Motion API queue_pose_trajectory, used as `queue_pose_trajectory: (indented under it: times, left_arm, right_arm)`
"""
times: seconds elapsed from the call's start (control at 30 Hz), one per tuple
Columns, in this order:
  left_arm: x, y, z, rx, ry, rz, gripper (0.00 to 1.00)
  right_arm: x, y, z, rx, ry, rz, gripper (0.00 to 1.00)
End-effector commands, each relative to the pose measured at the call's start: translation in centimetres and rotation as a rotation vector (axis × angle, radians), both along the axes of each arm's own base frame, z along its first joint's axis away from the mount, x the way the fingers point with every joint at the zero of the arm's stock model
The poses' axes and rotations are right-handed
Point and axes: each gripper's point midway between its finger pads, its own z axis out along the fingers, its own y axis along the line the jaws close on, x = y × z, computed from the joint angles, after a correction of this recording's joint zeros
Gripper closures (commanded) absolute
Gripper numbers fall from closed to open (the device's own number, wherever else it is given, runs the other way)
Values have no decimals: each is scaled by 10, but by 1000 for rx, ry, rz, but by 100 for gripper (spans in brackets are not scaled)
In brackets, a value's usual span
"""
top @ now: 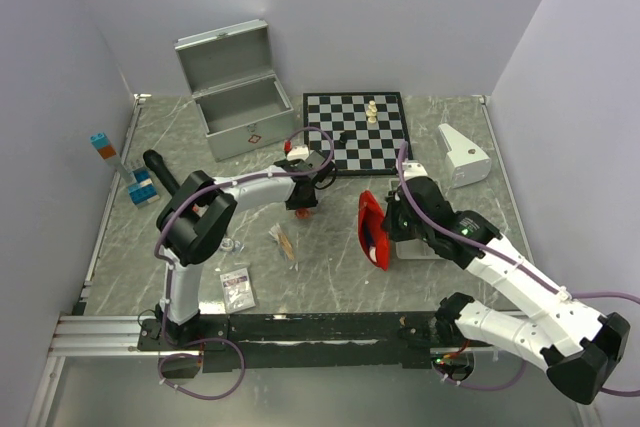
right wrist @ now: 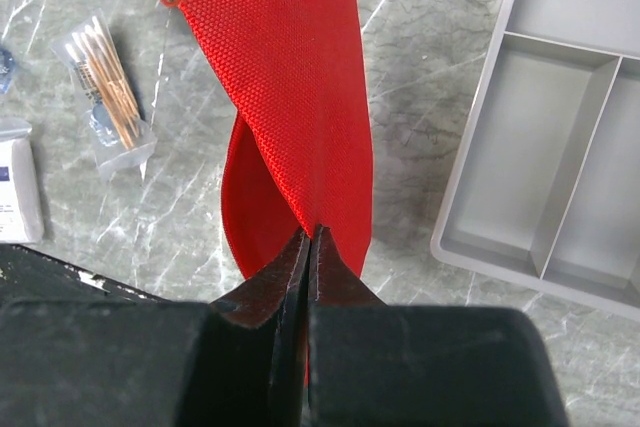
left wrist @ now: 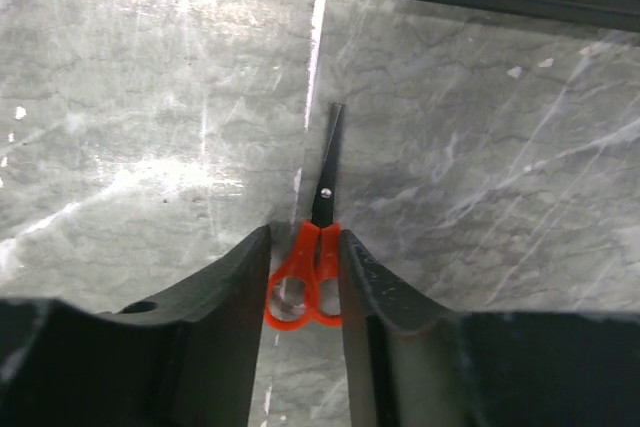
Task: Organize the medicine kit
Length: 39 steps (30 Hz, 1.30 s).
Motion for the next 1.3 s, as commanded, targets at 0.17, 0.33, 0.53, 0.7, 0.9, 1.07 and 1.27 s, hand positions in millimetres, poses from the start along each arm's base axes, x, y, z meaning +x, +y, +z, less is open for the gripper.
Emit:
queue_pose_trajectory:
  times: [0.17, 0.33, 0.53, 0.7, 0.9, 1.07, 1.27]
  left_arm:
    - [-39, 26, -27, 97, 146, -57, 77]
    - [-35, 20, -20, 69, 122, -66, 92]
    - [-35, 16, -14, 30, 103, -67, 99]
    - [-35, 17, -10, 16, 85, -59, 79]
    - [-38, 20, -18, 42, 105, -76, 70]
    - [-42, 23, -27, 52, 125, -84, 99]
    - [-37, 18, -8, 6, 71, -78, 99]
  right_arm:
    - [0, 1, 10, 61, -37, -19, 100]
    - [2, 1, 9, 47, -26, -21, 100]
    - [2, 1, 10, 49, -27, -20, 100]
    - [2, 1, 11, 49, -25, -25, 100]
    - [1, 0, 10, 45, -21, -25, 100]
    - [1, 0, 9, 44, -21, -24, 100]
    - [1, 1, 9, 42, -20, -21, 100]
